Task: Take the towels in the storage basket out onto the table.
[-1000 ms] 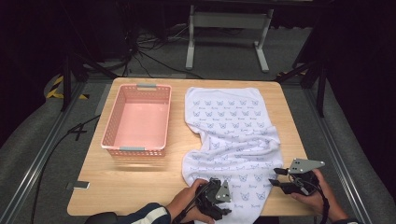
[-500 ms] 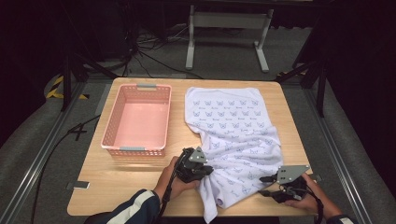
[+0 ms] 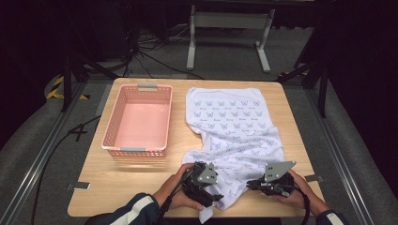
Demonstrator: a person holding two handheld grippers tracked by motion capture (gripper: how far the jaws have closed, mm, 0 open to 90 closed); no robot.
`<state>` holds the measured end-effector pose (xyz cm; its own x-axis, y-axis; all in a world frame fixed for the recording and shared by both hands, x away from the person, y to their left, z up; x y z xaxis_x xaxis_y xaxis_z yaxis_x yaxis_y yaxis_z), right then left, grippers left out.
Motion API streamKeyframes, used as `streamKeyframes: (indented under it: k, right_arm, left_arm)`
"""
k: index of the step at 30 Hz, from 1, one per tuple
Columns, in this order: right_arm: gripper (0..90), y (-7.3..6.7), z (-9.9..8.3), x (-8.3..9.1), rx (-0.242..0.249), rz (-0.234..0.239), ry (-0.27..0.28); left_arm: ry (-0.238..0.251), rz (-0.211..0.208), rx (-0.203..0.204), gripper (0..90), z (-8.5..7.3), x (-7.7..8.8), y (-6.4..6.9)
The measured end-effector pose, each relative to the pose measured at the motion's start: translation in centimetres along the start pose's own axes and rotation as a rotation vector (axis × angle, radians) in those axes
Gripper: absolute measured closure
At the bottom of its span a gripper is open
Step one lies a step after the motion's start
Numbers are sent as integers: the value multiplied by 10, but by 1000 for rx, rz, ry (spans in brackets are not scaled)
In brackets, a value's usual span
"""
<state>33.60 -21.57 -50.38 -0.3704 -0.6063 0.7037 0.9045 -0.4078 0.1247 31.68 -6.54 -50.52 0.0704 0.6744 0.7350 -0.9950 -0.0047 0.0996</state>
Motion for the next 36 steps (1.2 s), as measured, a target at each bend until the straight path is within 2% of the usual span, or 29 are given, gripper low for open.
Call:
streamKeyframes:
  k: [1, 2, 4, 5, 7, 8, 9, 10, 11, 12, 13, 14, 15, 16, 17, 18, 19, 20, 21, 23, 26, 27, 29, 32, 34, 36]
  right_arm:
    - [862, 7, 7, 0, -25, -15, 18]
    - [862, 14, 15, 0, -46, -25, 34]
    - [863, 34, 30, -2, -97, -70, 61]
    - [863, 40, 34, -4, -111, -71, 68]
    - [864, 64, 44, -14, -164, -100, 54]
    - [862, 72, 48, -20, -183, -106, 45]
    - [863, 80, 51, -27, -198, -118, 35]
    - [863, 80, 51, -27, -198, -118, 35]
    - [863, 89, 55, -36, -214, -131, 8]
    - [861, 103, 59, -51, -195, -188, -41]
    - [860, 111, 60, -57, -198, -224, -67]
    - [860, 111, 60, -57, -198, -224, -67]
    - [850, 115, 62, -62, -198, -238, -83]
    - [850, 115, 62, -62, -198, -238, -83]
    - [781, 124, 64, -72, -156, -308, -118]
    - [758, 128, 64, -76, -144, -333, -144]
    - [701, 130, 64, -77, -151, -335, -156]
    - [642, 133, 64, -77, -147, -357, -164]
    - [639, 135, 64, -75, -152, -374, -161]
    - [621, 136, 68, -63, -156, -380, -116]
    - [633, 135, 71, -43, -182, -376, -53]
    - [646, 132, 73, -33, -176, -360, -17]
    - [705, 123, 71, -19, -174, -346, 10]
    - [780, 91, 67, -5, -118, -247, 55]
    - [791, 68, 60, -3, -59, -188, 41]
    - [786, 56, 51, -9, -36, -172, 6]
  left_arm:
    - [-31, 7, 11, 272, -4, -6, -2]
    - [-72, 34, 41, 296, -9, -10, -9]
    - [-83, 9, 63, 437, -17, -14, -15]
    - [-107, 45, 78, 523, -24, -13, -26]
    - [-51, 20, 134, 709, -25, -8, -33]
    - [-62, 44, 130, 778, -27, -4, -39]
    - [-62, 44, 130, 830, -27, -4, -39]
    - [-49, 64, 150, 830, -29, 1, -45]
    - [-7, 75, 181, 873, -28, 5, -50]
    - [3, 79, 193, 900, -29, 9, -55]
    - [-12, 97, 202, 900, -32, 14, -58]
    - [-15, 125, 205, 900, -35, 18, -64]
    - [19, 118, 241, 900, -37, 23, -68]
    - [19, 118, 241, 900, -37, 23, -68]
    - [33, 119, 262, 900, -39, 24, -70]
    - [28, 119, 273, 900, -40, 24, -70]
    - [24, 120, 255, 900, -40, 24, -71]
    - [13, 118, 245, 900, -41, 23, -69]
    - [10, 128, 237, 900, -40, 23, -69]
    - [-9, 126, 221, 900, -41, 22, -67]
    - [-24, 108, 232, 900, -44, 20, -69]
    - [-7, 103, 246, 900, -43, 19, -70]
    - [-13, 104, 245, 900, -44, 19, -70]
    - [-11, 100, 253, 900, -45, 19, -70]
    - [1, 96, 255, 900, -45, 19, -71]
    - [8, 93, 267, 900, -45, 19, -71]
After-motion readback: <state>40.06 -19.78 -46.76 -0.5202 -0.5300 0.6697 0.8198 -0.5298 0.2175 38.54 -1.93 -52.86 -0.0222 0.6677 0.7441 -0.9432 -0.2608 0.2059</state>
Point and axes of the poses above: each handheld gripper's, and its own axes: x roughly backward along the jaws, z roughly out of its top, y roughly to its right, the point moved 10 cm from there along -x, roughly forward along the jaws, and after that the axes turned 10 degrees about -z, right-handed, at the moved point
